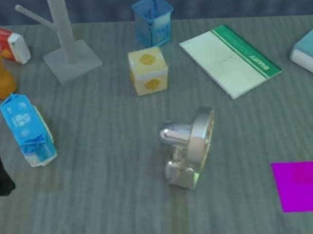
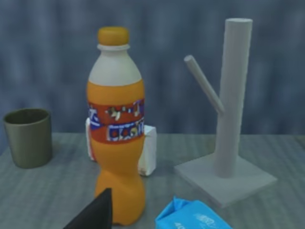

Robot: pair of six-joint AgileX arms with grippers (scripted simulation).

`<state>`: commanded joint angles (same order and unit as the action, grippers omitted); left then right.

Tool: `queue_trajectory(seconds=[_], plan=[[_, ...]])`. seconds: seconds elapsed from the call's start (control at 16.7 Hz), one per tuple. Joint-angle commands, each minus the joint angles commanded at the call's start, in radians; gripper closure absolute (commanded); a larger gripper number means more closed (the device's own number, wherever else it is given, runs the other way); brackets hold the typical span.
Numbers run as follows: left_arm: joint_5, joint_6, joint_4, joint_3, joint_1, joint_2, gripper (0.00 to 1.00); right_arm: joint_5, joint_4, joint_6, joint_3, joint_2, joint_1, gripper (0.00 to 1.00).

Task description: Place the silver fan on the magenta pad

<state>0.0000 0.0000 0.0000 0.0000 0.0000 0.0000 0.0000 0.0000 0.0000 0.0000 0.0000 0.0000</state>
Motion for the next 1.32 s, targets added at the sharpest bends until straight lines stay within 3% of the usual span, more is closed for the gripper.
queue_trajectory(seconds=[0.24,0.48,1.32], plan=[[0.000,0.000,0.000,0.000,0.000,0.000,0.00,-0.001,-0.029,0.017,0.030,0.030,0.013,0.00],[0.000,0.000,0.000,0.000,0.000,0.000,0.00,0.000,-0.184,0.118,0.218,0.220,0.082,0.00],[0.000,0.000,0.000,0.000,0.000,0.000,0.00,0.004,-1.127,0.750,1.523,1.634,0.503,0.00]])
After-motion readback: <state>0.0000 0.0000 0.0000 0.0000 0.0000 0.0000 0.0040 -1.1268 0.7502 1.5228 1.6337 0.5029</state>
